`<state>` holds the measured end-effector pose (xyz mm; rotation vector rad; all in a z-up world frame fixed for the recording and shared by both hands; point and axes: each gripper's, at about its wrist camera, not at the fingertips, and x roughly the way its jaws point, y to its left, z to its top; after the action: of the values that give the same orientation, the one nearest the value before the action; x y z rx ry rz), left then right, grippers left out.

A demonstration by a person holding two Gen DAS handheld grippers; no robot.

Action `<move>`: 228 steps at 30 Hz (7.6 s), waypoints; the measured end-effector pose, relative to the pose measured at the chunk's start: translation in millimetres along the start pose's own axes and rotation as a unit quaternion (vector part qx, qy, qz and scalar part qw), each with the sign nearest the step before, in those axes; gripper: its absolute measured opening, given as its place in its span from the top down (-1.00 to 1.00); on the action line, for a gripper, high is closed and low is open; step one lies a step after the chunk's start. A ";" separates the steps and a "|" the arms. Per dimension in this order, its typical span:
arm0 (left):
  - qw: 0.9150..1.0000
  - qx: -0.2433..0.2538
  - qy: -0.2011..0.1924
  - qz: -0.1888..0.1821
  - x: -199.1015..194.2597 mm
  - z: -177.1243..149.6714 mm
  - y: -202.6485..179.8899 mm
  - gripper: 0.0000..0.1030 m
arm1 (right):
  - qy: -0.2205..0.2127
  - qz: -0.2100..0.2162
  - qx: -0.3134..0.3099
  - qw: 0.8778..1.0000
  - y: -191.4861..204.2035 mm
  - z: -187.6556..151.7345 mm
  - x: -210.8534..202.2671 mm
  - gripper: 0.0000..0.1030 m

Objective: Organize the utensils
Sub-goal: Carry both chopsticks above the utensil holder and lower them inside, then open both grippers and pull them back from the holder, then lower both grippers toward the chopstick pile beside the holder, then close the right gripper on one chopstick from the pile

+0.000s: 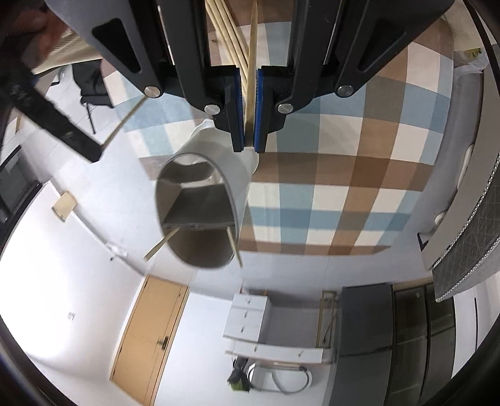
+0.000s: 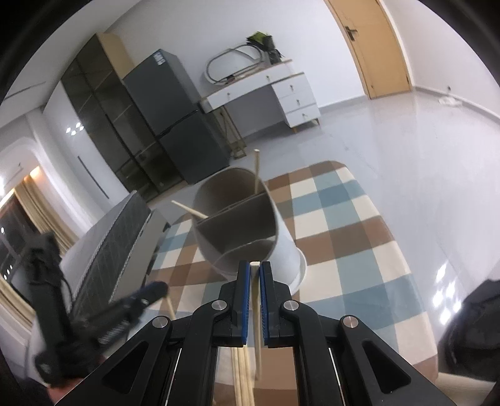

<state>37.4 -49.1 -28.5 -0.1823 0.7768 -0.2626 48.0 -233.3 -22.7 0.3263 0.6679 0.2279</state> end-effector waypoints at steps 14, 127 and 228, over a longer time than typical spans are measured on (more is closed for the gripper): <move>1.000 0.011 -0.016 -0.017 -33.1 3.7 -1.8 0.97 | -0.032 -0.012 -0.087 0.996 32.2 -10.4 -21.0 0.90; 0.988 -0.015 -0.119 0.093 -101.8 49.7 27.2 -0.75 | -0.134 -0.035 -0.177 0.974 99.8 12.4 -63.1 -0.98; 0.965 -0.157 0.197 0.075 67.3 -44.2 100.0 -0.76 | 0.139 -0.036 -0.124 0.982 45.4 -40.3 118.0 0.89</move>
<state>68.5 22.9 -130.1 -0.3754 1.2230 -0.0269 107.8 -146.0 -102.7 0.0292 0.9145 0.2882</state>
